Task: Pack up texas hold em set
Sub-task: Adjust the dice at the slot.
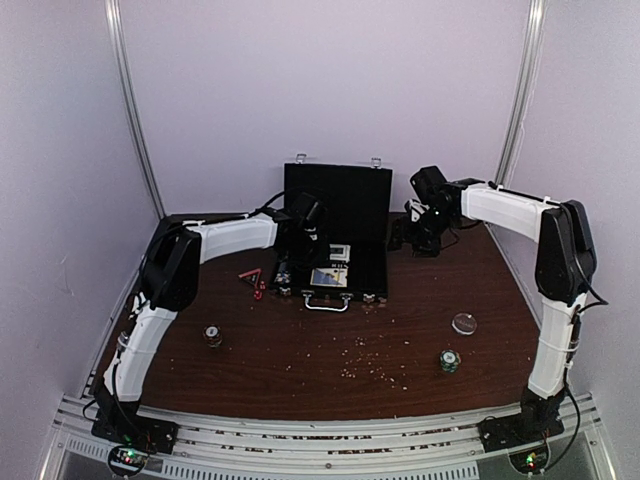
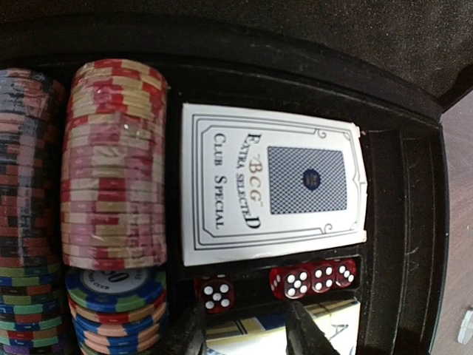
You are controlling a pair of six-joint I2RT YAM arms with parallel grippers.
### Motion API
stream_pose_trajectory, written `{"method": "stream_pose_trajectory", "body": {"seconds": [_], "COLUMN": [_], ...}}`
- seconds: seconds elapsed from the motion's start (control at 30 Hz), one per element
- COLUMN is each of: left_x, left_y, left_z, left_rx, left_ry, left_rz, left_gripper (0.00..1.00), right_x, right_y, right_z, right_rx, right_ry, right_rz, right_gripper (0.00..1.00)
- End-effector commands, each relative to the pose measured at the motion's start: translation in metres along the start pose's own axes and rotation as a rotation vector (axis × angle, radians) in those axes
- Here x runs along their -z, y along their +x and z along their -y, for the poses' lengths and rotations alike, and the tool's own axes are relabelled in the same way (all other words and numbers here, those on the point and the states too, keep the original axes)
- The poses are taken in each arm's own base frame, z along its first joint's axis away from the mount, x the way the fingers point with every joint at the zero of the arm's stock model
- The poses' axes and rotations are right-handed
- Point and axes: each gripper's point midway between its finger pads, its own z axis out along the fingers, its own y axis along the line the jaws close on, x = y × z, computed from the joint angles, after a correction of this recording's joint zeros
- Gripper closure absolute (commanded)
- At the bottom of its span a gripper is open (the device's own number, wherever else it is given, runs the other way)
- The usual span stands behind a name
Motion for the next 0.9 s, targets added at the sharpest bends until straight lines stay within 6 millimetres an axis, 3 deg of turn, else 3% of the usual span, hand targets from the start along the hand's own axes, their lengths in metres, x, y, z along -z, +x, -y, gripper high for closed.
{"method": "stream_pose_trajectory", "body": {"seconds": [0.0, 0.47, 0.87], "left_x": [-0.008, -0.024, -0.025], "left_y": [0.009, 0.014, 0.019], "left_z": [-0.006, 0.025, 0.046], "left_rx": [-0.008, -0.017, -0.029], "left_ry": [-0.032, 0.143, 0.229], "left_rz": [-0.025, -0.046, -0.052], "left_gripper": [0.62, 0.61, 0.61], "right_x": [-0.004, -0.005, -0.004], "right_y": [0.007, 0.01, 0.012], "right_z": [0.008, 0.008, 0.008], "right_rx": [0.002, 0.0, -0.004], "right_ry": [0.013, 0.01, 0.008], "right_rz": [-0.024, -0.033, -0.034], "right_gripper": [0.27, 0.27, 0.27]}}
